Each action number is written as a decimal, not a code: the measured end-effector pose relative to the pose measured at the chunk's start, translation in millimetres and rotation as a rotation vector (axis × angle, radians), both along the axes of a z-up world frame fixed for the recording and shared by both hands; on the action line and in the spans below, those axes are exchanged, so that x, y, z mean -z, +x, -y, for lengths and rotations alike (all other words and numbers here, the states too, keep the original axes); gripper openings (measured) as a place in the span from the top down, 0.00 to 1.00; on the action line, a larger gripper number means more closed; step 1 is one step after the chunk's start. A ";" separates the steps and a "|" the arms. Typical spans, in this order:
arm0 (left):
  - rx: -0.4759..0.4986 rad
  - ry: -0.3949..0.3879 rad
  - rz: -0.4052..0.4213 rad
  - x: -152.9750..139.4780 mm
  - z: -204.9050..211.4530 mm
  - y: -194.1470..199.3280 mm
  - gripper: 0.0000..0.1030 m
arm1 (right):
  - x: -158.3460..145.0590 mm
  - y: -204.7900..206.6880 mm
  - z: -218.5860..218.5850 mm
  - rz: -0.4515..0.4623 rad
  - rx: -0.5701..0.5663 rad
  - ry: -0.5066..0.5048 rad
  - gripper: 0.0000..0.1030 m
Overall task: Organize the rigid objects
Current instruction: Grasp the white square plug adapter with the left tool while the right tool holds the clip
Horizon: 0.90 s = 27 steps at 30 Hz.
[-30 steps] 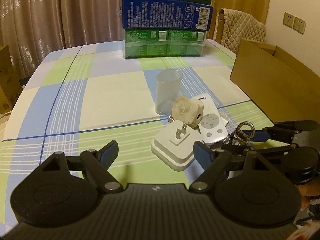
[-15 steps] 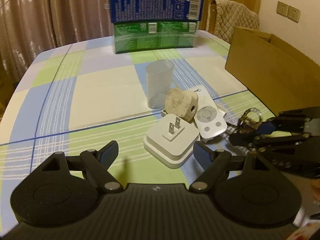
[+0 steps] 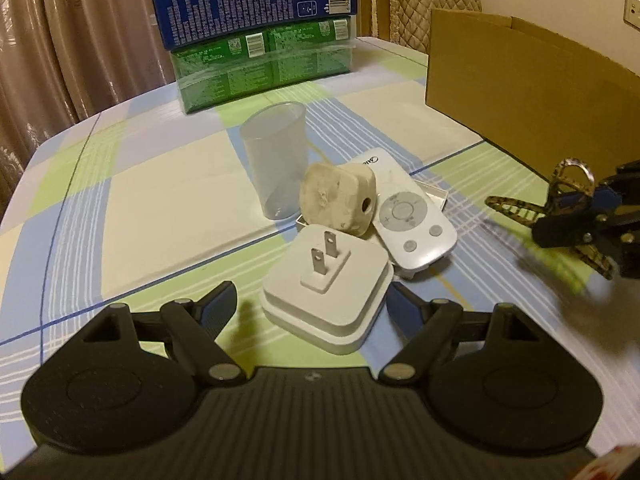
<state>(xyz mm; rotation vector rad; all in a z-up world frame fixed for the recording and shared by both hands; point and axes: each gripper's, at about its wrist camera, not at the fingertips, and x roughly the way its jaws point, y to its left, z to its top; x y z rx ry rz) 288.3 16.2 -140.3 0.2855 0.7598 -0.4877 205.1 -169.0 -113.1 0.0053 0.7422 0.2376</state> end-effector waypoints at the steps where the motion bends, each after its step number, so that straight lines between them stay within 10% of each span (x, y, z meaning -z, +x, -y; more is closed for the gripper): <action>1: 0.002 -0.004 -0.003 0.5 0.3 1.4 0.24 | 0.1 -0.6 0.7 -0.001 0.001 -0.001 0.77; 27: -0.082 -0.027 -0.093 -2.5 19.1 -28.9 0.38 | -10.4 -26.3 10.8 -0.025 0.073 0.045 0.77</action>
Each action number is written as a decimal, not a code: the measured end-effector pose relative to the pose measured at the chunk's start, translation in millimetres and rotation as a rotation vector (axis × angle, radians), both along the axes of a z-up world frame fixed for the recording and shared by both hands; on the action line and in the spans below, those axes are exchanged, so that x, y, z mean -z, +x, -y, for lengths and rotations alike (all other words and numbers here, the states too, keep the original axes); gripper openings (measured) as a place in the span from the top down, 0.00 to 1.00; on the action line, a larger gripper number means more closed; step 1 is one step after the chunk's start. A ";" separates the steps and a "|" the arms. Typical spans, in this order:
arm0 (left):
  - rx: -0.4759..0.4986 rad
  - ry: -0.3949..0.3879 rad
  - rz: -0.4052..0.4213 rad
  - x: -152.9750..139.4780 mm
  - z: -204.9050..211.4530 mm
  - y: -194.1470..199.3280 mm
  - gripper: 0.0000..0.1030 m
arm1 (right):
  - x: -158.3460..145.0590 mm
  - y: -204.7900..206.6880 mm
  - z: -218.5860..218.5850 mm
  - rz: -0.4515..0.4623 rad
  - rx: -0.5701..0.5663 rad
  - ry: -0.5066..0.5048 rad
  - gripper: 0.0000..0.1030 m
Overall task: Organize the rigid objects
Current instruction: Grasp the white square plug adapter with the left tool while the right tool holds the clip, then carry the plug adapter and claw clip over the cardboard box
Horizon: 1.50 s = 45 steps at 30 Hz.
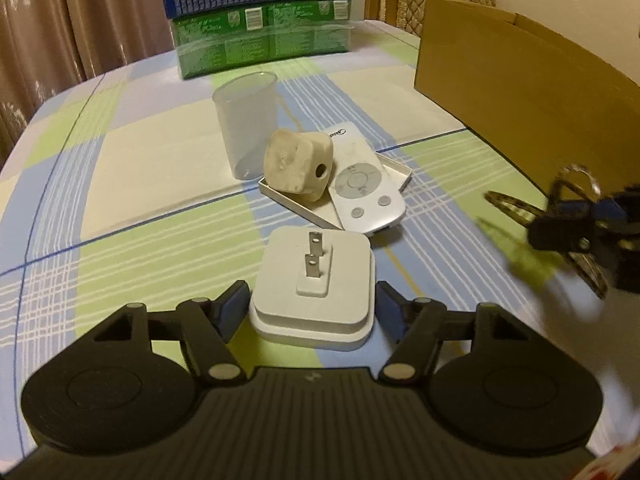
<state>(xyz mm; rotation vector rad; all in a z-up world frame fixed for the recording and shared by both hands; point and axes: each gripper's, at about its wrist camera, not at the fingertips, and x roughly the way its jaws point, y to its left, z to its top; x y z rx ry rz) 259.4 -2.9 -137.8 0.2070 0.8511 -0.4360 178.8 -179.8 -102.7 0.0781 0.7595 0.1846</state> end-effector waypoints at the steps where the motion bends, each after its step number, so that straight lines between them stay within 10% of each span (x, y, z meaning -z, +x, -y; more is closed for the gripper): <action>1: 0.003 -0.003 0.006 0.1 0.7 0.9 0.38 | -0.4 -1.8 0.2 -0.001 0.002 0.002 0.77; 26: -0.135 -0.080 0.026 -76.4 19.6 -81.7 0.42 | -65.9 -52.6 17.8 0.084 0.034 0.037 0.77; 45: -0.007 -0.113 0.091 -145.9 94.0 -129.1 0.42 | -139.4 -98.5 92.8 0.181 0.152 0.011 0.77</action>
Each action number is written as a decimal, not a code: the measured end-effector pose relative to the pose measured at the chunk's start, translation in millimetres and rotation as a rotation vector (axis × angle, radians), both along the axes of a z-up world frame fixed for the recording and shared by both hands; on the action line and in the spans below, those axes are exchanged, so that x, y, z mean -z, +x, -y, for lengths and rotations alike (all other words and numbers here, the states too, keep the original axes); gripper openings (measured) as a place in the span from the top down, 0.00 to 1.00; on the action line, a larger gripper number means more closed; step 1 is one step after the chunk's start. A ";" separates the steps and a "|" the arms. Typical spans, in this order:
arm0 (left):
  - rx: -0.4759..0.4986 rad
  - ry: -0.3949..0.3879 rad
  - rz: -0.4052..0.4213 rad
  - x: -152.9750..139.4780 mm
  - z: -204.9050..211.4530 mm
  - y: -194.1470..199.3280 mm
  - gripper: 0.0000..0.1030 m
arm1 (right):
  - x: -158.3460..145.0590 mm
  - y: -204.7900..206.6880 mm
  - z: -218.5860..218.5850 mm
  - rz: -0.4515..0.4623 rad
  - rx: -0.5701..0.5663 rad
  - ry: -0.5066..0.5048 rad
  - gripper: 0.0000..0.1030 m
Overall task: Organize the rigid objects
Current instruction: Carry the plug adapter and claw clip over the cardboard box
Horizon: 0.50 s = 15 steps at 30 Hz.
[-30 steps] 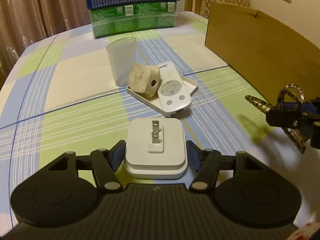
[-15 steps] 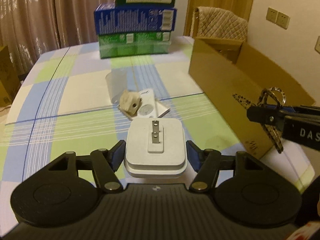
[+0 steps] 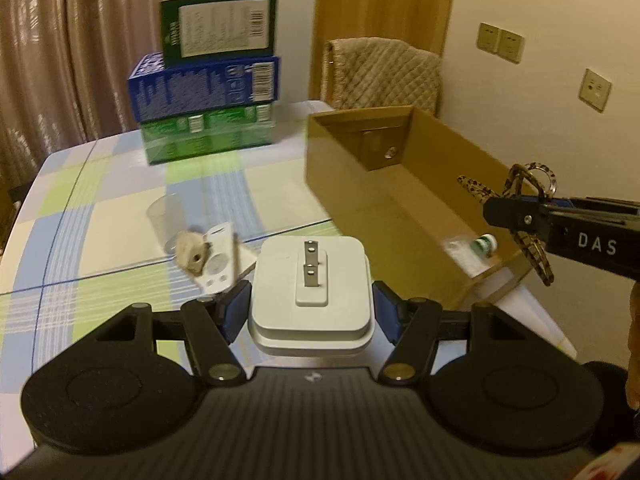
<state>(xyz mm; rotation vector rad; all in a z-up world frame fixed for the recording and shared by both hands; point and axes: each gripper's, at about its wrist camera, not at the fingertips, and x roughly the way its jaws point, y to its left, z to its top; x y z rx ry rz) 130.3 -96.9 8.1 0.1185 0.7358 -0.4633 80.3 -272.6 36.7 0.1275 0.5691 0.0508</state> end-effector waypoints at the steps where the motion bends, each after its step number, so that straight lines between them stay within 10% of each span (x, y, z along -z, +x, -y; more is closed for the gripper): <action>1: 0.008 -0.001 0.001 -1.6 4.4 -0.7 0.42 | -1.8 -1.6 5.2 0.001 0.008 0.000 0.77; 15: 0.156 -0.024 0.026 -24.8 85.5 21.3 0.42 | -0.7 10.8 99.9 -0.041 0.144 0.024 0.77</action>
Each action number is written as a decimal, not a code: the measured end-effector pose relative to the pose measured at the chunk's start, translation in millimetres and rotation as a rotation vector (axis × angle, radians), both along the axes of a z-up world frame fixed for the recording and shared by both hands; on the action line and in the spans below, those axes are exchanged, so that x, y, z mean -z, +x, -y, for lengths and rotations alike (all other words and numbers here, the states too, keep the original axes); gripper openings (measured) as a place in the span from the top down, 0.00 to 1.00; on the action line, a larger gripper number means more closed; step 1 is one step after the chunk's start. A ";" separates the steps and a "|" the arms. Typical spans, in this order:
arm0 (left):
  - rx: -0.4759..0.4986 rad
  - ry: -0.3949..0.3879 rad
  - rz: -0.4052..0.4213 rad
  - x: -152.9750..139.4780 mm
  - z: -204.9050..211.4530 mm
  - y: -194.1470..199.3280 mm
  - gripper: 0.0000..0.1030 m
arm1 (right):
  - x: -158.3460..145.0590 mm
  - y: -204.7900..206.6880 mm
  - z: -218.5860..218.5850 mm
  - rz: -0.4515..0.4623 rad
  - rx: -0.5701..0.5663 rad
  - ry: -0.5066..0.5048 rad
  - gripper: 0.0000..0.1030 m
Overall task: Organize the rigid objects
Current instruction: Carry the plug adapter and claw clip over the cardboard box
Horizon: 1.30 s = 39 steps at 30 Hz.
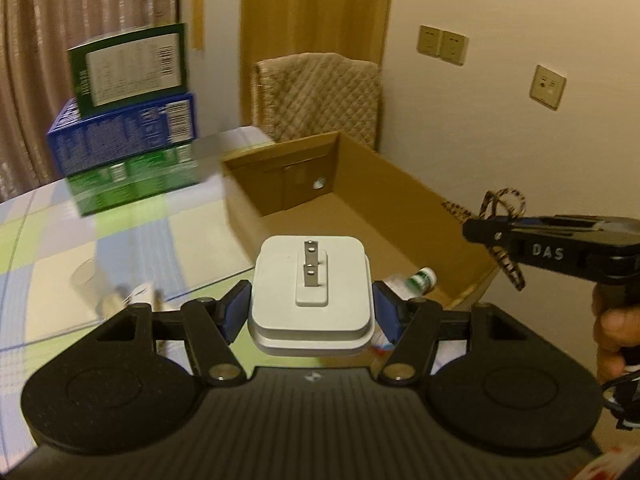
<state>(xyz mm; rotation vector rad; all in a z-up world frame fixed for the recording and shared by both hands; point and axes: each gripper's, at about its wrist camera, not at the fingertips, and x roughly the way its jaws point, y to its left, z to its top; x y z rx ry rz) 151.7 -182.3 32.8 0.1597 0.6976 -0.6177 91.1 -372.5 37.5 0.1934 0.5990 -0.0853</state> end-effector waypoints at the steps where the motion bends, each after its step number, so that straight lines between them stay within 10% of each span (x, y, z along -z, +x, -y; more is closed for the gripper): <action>1: 0.014 0.000 -0.001 0.4 8.1 3.7 0.42 | 2.0 2.6 6.0 -0.007 0.004 0.010 0.77; 39: 0.076 0.085 -0.055 47.2 106.0 134.8 0.41 | 50.1 101.6 48.7 -0.123 -0.023 0.070 0.77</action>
